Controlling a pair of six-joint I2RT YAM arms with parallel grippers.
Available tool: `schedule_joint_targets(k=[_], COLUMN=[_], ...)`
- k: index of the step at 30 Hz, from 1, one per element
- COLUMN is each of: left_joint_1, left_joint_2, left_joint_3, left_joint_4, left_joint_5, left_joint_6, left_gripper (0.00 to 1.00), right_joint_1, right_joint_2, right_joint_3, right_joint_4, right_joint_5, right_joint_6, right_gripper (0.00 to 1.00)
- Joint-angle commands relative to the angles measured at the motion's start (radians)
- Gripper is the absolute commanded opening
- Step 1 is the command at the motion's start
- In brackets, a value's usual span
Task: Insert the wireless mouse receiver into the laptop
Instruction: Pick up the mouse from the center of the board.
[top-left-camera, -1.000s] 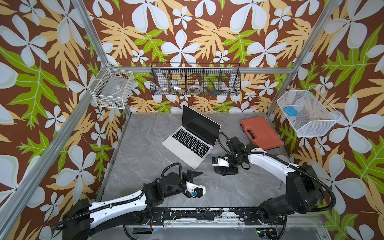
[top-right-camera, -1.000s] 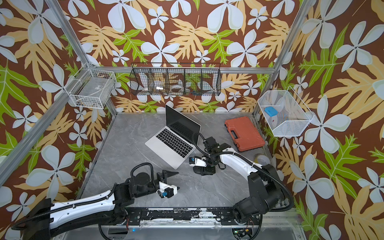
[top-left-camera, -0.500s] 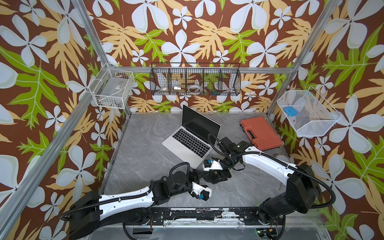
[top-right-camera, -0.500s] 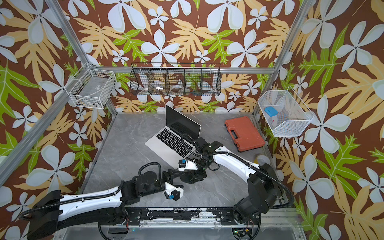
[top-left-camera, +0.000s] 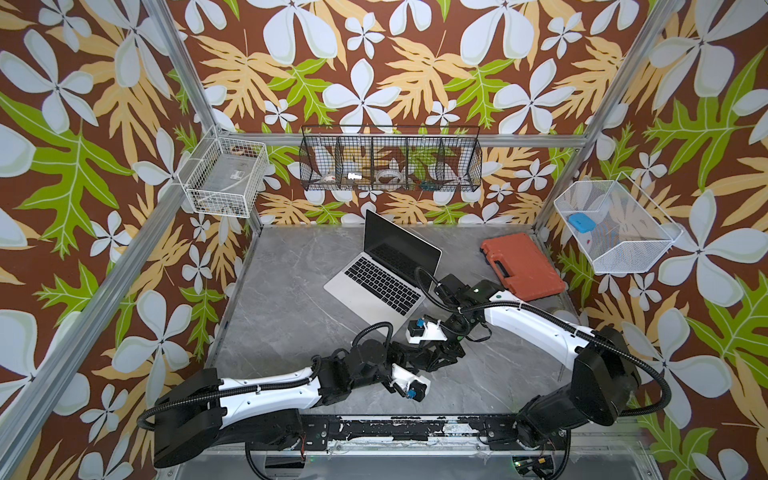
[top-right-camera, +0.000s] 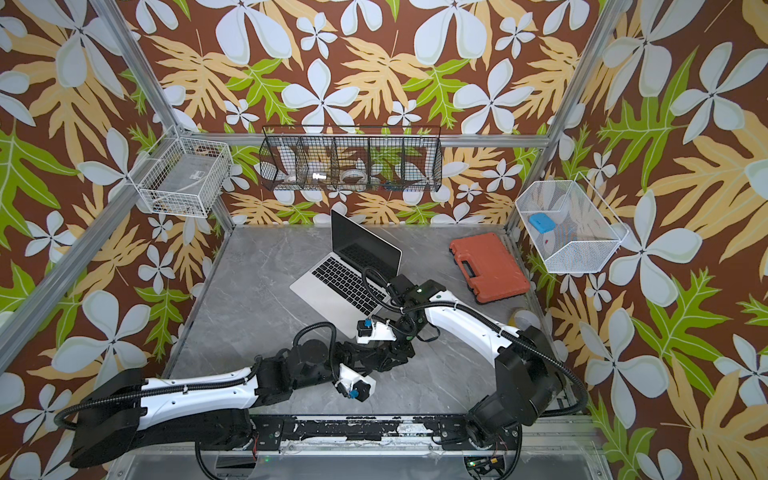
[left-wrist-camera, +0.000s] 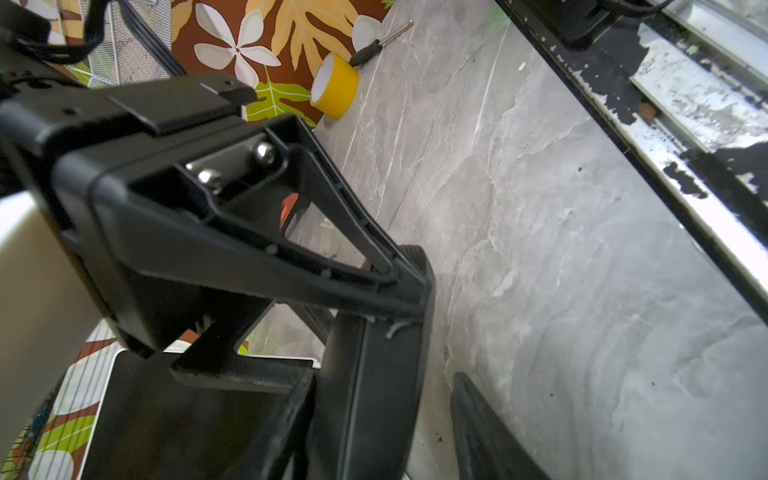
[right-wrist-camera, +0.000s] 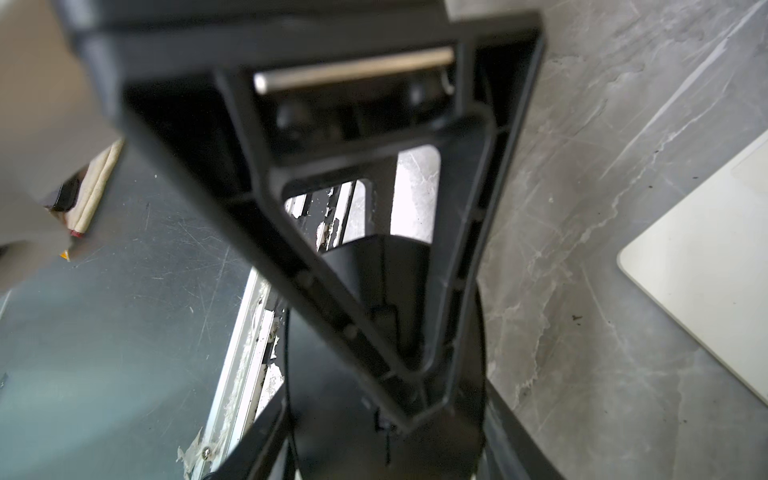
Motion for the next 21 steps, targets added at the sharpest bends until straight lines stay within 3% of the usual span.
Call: schedule_joint_targets(k=[1, 7, 11, 13, 14, 18, 21], left_joint_1=[-0.01, -0.023, -0.023, -0.02, -0.014, 0.093, 0.205], left_joint_2=[0.006, 0.017, -0.018, -0.045, -0.061, -0.132, -0.169], left_joint_3=[-0.001, -0.008, 0.018, 0.051, 0.063, 0.095, 0.063], left_joint_4=[0.028, 0.054, 0.009, -0.06, -0.094, -0.206, -0.186], left_joint_5=[0.004, -0.015, -0.029, -0.027, -0.013, 0.161, 0.308], left_joint_6=[0.009, 0.005, -0.121, -0.255, -0.319, -0.738, -1.038], left_gripper=[0.44, 0.28, 0.18, 0.14, 0.13, 0.07, 0.04], right_joint_1=[0.001, 0.002, 0.002, 0.002, 0.002, 0.0, 0.0], right_joint_2=[0.003, 0.01, -0.013, -0.06, -0.092, -0.294, -0.47], right_joint_3=[0.007, 0.009, 0.009, -0.001, -0.013, -0.1, -0.222], right_joint_4=[-0.025, -0.034, -0.028, 0.022, 0.077, 0.361, 0.678], right_joint_5=[-0.048, -0.056, -0.04, -0.03, -0.011, 0.085, 0.2], right_joint_6=[-0.011, -0.014, -0.008, 0.043, 0.111, 0.437, 0.78], right_gripper=[0.44, 0.43, 0.51, 0.58, 0.68, 0.94, 0.99])
